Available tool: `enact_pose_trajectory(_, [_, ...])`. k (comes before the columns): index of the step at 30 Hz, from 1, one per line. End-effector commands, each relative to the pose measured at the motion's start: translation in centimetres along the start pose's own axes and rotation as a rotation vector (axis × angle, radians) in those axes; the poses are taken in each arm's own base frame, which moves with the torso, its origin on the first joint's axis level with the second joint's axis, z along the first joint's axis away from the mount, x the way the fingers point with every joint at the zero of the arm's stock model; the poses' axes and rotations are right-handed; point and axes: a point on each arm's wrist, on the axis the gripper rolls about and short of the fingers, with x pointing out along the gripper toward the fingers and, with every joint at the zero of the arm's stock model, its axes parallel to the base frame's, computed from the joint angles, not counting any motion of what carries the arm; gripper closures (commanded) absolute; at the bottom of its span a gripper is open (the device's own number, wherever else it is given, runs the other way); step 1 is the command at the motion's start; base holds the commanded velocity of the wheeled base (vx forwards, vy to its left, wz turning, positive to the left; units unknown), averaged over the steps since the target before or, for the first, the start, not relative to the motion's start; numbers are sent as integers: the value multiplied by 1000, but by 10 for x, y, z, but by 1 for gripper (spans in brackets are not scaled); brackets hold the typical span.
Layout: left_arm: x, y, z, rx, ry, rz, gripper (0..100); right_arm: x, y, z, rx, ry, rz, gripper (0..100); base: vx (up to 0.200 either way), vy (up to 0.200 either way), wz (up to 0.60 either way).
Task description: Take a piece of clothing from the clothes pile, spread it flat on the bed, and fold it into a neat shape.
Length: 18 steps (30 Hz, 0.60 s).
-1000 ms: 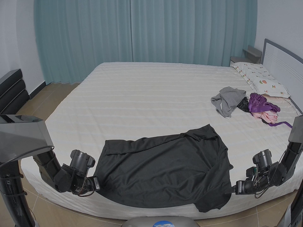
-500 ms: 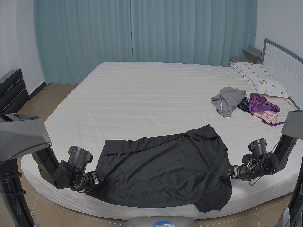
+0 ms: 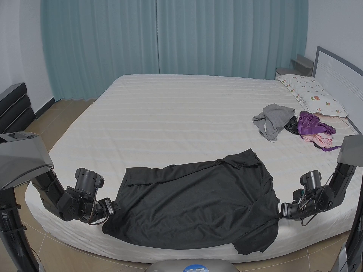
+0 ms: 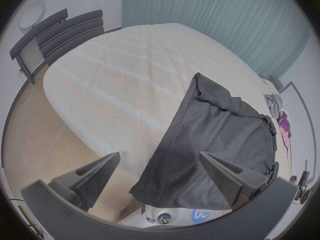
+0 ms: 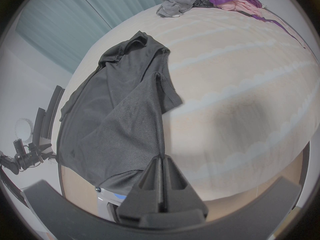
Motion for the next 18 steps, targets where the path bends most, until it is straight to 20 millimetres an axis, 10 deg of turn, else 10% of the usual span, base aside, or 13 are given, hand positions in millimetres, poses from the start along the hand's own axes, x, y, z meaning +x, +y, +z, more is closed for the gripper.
enact_pose_trajectory(1, [1,0,0,-1,1,0,0,-11,-14,-6,8,2,-25,100,0,0,0])
enact_pose_trajectory(17, [1,-4,5,-15,-21,-16,0,-30,-31,-22,-14,22,-55,100,0,0,0])
enact_pose_trajectory(18, [1,-4,6,-17,-22,-17,0,-29,-30,-20,-15,18,-51,0,0,0,0])
